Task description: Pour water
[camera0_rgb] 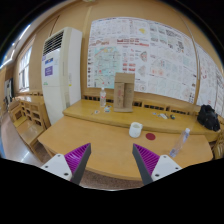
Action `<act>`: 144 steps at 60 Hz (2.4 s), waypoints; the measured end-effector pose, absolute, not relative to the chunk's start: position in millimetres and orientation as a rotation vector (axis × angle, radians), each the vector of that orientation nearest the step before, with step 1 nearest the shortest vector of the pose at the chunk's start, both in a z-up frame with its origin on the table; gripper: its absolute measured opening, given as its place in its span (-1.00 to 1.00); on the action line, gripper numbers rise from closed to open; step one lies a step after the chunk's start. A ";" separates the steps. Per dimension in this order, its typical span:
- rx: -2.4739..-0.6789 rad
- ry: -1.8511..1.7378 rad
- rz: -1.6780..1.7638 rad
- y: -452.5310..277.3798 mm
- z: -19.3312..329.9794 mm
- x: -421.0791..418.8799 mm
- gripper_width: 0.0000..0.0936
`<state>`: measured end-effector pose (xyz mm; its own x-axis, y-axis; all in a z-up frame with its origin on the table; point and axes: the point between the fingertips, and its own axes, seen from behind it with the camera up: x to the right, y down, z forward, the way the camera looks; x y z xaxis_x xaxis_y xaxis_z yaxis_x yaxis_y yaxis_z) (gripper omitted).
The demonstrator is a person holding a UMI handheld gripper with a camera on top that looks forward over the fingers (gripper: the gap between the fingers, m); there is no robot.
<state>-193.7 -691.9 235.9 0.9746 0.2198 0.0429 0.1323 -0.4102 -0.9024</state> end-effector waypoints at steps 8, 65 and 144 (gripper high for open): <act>-2.037 -0.209 0.072 -695.0 215.7 -160.2 0.82; -1.962 0.006 -0.070 -412.9 33.8 227.0 0.57; -1.058 -1.305 -1.657 -220.9 256.4 48.4 -0.27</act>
